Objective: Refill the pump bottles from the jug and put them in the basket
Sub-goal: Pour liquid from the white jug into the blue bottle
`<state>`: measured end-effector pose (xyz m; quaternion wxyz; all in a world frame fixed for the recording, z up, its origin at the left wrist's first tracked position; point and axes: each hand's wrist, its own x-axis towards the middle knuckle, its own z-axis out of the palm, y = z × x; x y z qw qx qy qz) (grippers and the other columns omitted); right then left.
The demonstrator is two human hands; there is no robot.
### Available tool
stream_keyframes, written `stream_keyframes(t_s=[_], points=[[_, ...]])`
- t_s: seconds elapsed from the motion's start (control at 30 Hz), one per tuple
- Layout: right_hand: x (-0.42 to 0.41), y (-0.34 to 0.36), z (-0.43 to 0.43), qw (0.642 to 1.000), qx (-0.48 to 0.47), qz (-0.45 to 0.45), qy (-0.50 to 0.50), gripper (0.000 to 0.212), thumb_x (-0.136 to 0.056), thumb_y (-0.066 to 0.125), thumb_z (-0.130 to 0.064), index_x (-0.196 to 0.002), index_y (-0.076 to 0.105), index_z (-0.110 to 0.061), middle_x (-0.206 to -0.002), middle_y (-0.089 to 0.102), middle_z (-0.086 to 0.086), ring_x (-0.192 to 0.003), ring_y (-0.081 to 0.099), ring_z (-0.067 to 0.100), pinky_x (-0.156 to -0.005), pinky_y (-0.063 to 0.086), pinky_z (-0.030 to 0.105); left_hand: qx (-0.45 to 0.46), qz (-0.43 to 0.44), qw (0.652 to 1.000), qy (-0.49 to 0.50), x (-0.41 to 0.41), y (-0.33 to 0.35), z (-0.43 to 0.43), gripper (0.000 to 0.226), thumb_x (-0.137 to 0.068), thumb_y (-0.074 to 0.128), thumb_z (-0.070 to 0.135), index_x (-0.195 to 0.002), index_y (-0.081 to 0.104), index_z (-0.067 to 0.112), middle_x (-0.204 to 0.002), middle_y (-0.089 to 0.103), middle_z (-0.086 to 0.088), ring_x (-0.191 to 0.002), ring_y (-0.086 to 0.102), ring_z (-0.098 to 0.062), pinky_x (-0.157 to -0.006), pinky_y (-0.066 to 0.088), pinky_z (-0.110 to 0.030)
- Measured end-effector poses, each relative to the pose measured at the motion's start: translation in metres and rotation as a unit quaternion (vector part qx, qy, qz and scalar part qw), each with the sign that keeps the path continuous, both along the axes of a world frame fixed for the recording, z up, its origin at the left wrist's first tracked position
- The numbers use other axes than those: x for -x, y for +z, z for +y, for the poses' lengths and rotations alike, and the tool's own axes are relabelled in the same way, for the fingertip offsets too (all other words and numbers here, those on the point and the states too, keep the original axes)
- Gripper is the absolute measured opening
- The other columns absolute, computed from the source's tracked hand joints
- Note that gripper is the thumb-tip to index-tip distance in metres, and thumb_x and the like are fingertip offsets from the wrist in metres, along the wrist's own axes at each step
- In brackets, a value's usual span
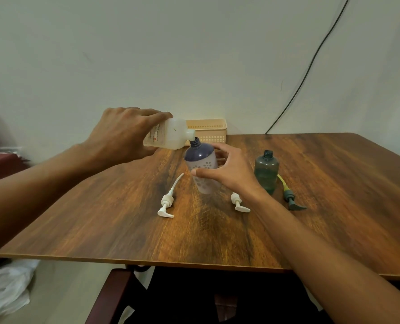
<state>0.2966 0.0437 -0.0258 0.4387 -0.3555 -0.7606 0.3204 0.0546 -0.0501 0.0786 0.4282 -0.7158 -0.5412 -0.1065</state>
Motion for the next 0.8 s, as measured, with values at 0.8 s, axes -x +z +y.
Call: stream_keyframes(t_s=[0.8], points=[[-0.0010,-0.0008,0.0006,1.000,0.004,0.016,0.010,0.082,-0.068,0.099,-0.042,-0.141,0.065,-0.023,-0.131,0.072,-0.006,-0.117,0.068,0.011,-0.095,0.060,0.030,-0.010,0.010,1.000,-0.001,-0.0001,-0.0004,-0.0012,0.077,-0.076,0.086,0.048,-0.144,0.055,0.029,-0.128,0.072,0.002,-0.096,0.073,-0.030,-0.058,0.039,-0.029]])
